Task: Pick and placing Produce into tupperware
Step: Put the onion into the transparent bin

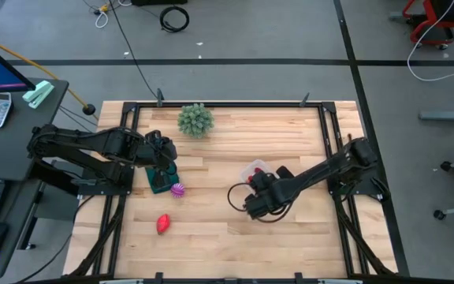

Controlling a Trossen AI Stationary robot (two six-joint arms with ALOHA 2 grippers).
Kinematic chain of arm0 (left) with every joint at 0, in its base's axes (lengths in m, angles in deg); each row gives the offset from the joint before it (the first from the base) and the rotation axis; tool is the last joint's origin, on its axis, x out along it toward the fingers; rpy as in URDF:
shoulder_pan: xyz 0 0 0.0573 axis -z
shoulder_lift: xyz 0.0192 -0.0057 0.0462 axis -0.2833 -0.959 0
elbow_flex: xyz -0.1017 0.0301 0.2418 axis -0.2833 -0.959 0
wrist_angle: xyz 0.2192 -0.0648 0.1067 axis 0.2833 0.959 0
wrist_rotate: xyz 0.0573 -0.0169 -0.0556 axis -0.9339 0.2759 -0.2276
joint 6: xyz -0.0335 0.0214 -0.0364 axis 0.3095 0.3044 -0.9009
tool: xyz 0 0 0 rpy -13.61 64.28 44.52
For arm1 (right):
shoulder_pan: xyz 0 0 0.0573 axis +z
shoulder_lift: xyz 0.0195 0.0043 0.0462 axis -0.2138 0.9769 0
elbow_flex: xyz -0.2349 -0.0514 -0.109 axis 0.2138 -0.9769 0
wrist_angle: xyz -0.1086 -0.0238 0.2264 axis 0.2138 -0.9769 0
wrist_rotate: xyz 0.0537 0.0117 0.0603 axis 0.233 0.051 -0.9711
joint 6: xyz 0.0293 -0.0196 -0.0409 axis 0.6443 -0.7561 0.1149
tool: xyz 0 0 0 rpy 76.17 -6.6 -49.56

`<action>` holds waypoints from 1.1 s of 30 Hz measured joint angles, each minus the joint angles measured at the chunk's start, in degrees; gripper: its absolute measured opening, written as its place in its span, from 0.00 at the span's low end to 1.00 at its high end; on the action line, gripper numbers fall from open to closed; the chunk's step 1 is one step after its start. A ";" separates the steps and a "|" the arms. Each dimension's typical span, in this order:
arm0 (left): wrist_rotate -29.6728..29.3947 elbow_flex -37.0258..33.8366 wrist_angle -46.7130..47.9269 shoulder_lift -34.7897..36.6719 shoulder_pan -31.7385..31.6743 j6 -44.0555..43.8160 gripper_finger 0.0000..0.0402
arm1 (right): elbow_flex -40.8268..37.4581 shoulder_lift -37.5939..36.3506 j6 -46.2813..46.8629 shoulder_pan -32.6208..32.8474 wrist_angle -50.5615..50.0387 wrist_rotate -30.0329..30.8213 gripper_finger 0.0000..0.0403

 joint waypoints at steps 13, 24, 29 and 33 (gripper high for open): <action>1.75 -0.14 3.09 0.02 1.02 -5.95 0.11 | 0.02 -16.21 -21.02 -3.52 20.53 10.12 0.29; 1.90 -15.76 1.56 0.17 14.60 -27.44 0.08 | 0.01 -14.09 -43.70 -4.22 37.49 6.76 0.29; 1.99 -23.88 -11.80 0.15 21.13 -29.73 0.10 | 0.02 -14.06 -43.67 -6.04 37.66 4.58 0.29; 1.94 -27.20 -19.79 0.15 23.78 -26.59 0.15 | 0.02 -14.38 -43.68 -7.48 37.79 4.36 0.29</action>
